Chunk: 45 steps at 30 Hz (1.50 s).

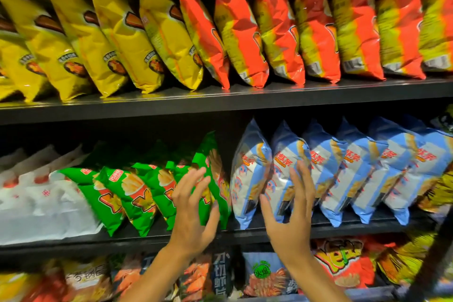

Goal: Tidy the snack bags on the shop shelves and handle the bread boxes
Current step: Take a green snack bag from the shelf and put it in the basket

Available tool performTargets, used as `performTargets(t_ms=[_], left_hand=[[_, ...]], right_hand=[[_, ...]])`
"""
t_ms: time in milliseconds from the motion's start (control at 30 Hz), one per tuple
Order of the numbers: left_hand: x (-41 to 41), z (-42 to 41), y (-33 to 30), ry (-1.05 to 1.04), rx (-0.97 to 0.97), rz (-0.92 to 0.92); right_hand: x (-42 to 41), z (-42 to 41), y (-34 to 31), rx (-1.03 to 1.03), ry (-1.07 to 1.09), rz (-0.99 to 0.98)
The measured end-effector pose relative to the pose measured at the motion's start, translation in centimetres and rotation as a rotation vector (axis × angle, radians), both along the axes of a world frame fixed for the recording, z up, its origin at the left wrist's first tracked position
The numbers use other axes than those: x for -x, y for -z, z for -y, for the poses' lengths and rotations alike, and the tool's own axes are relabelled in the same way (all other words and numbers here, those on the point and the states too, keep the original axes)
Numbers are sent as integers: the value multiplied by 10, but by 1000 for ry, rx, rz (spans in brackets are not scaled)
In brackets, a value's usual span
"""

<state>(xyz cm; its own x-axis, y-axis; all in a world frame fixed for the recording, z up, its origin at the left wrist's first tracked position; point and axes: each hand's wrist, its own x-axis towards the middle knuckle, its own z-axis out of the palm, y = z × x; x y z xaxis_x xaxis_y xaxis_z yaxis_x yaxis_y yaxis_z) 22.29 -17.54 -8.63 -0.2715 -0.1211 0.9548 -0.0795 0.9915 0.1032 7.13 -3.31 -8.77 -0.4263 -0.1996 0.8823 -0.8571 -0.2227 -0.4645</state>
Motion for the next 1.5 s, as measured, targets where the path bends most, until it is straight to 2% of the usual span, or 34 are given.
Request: performTargets(t_ms=[67,133,233,333,467,667,800,933,1000,1133,1300,1433,1500], left_hand=[[-29,20,-12,-91,12,11],[-49,40,-22,-147,55,180],[-60,59,-21,-242,138,443],[-61,65,-17,-373,154,591],[-68,68,-18,-346,95,551],[-71,75,-22,-184,99,445],[-68,76,-22,-167,103,439],[-76,55,-25,-58,22,370],[-81,28,-27,33,-81,304],[-85,-40,-29,314,-597,318],[-67,-84,-18,544,-958,140],[-60,-91,-2,572,-1157,-68],[-63,-92,3,542,-1237,-70]], right_hand=[[-16,12,4,-108,-132,-47],[-30,32,7,-248,-232,-8],[-47,65,15,-381,-227,80],[-53,91,23,-474,-184,185],[-58,101,24,-467,-47,254],[-64,97,10,-372,91,361],[-68,91,4,-374,68,344],[-80,69,-3,-263,20,400],[-91,54,-10,-184,-23,386],[-113,27,-11,-83,-70,226],[-128,-3,7,-174,-195,56],[-131,-30,21,-373,-259,17],[-124,-47,20,-333,-276,52]])
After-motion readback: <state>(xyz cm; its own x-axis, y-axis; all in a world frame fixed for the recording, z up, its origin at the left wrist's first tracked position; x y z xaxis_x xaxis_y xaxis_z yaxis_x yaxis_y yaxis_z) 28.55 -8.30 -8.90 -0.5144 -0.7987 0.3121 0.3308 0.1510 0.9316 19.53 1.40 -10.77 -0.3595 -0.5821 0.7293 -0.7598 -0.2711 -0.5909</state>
